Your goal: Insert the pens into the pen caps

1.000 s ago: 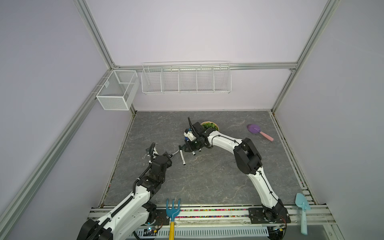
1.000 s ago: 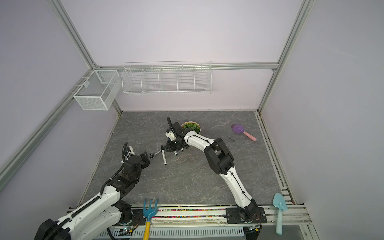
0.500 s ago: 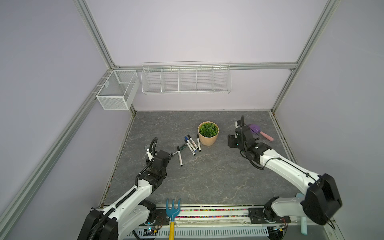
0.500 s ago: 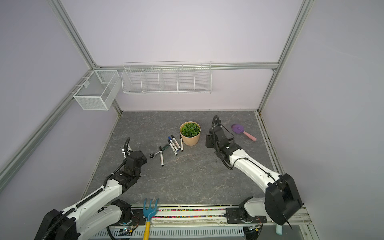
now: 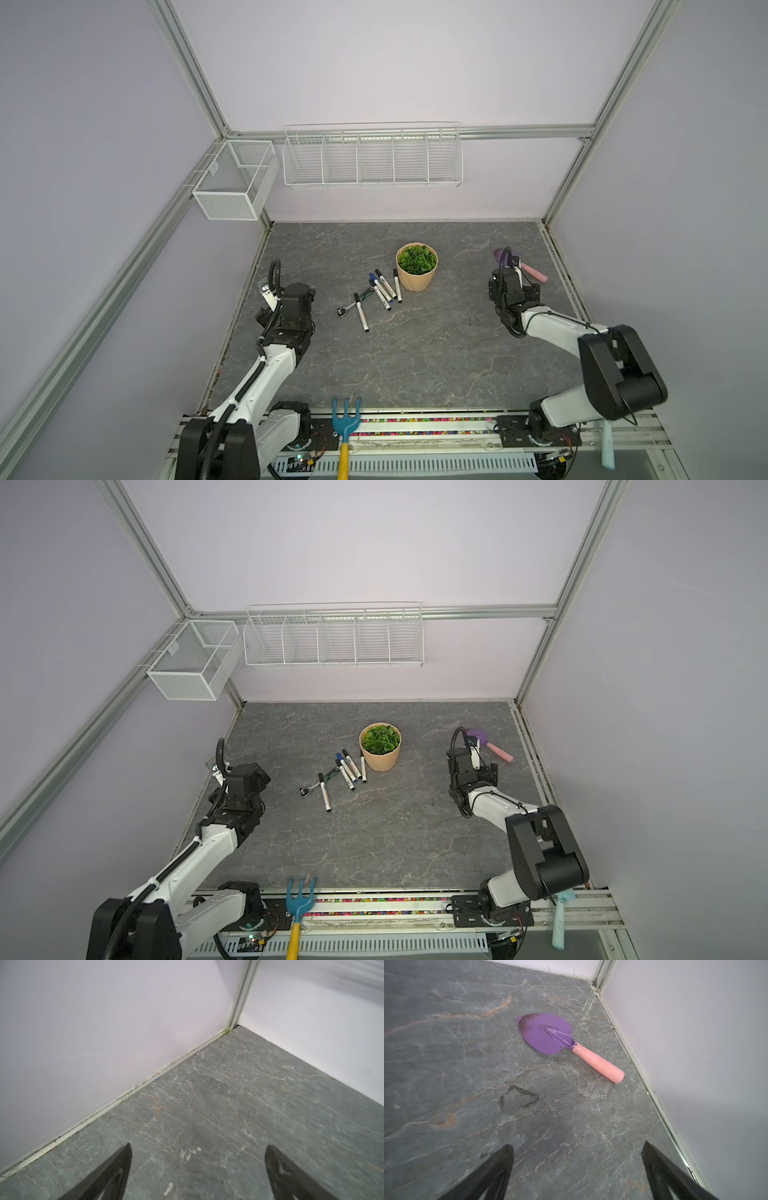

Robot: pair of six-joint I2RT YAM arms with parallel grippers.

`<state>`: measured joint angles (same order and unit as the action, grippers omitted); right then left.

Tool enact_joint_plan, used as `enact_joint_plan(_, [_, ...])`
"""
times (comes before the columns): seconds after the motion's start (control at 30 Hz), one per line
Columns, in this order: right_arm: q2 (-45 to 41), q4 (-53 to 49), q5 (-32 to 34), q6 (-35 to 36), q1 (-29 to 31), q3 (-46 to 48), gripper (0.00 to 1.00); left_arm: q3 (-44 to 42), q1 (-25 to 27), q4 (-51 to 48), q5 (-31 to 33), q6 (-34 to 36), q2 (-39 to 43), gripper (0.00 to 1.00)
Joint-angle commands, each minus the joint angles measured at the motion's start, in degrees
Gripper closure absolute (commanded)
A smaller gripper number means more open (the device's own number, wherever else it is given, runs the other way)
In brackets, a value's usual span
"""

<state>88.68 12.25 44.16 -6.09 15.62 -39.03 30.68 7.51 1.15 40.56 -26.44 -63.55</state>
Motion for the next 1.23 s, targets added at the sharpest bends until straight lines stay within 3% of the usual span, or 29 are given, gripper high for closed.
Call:
enact_joint_plan(0.0, [1.8,13.8,-0.9,9.9,-0.7,2.3,0.01,1.9,-0.9,6.6,1.6,8.3,-7.3,0.01])
enact_joint_plan(0.07, [2.1,29.2,-5.1,14.5,-2.1,8.1,0.00,1.4,-1.0,12.5,3.8,11.8,-13.1,0.01])
enact_joint_plan(0.13, [-2.0,29.1,-12.2,10.8,-5.4,11.9,0.01,1.3,-1.2,17.3,4.9,13.9,-16.8,0.01])
enact_joint_plan(0.17, [-3.5,35.3,-19.9,10.1,-8.6,16.4,0.10,1.8,-1.3,18.4,2.6,14.4,-16.9,0.01])
enact_joint_plan(0.23, [-1.1,45.0,-35.6,7.8,-14.6,21.6,0.11,-1.9,-1.3,30.8,-1.7,17.5,-17.5,0.01])
enact_joint_plan(0.27, [2.3,51.7,-37.4,8.1,-15.3,21.3,0.12,-4.4,-2.4,37.4,-8.0,18.4,-18.6,0.01])
enact_joint_plan(0.3, [0.4,45.4,-37.7,8.1,-15.3,19.1,0.12,-6.2,-2.7,42.5,-11.6,20.1,-20.5,0.01])
enact_joint_plan(0.33, [-2.3,31.8,-38.6,7.7,-15.5,15.5,0.12,-7.9,-2.7,48.7,-14.6,22.2,-22.5,0.01])
enact_joint_plan(0.4, [1.3,44.3,-39.1,8.1,-15.7,18.5,0.12,-9.1,-2.7,50.7,-20.1,23.8,-24.3,0.01])
enact_joint_plan(0.43, [-1.0,37.2,-39.2,8.1,-15.8,16.8,0.12,-9.6,-3.0,54.6,-20.3,24.1,-25.8,0.01])
enact_joint_plan(0.47, [-1.5,35.2,-39.3,7.7,-15.7,16.4,0.12,-9.1,-3.1,51.8,-19.7,23.3,-25.4,0.01])
enact_joint_plan(0.53, [0.2,40.7,-38.9,8.1,-15.7,17.6,0.12,-7.7,-3.1,47.5,-19.4,22.5,-24.1,0.01])
enact_joint_plan(0.63, [-0.7,38.3,-38.7,8.1,-15.5,17.3,0.12,-9.0,-3.1,53.3,-19.5,23.9,-25.9,0.01])
enact_joint_plan(1.2, [-0.7,37.1,-41.3,7.6,-16.7,16.8,0.12,-8.8,-2.8,52.1,-19.1,24.0,-25.7,0.01])
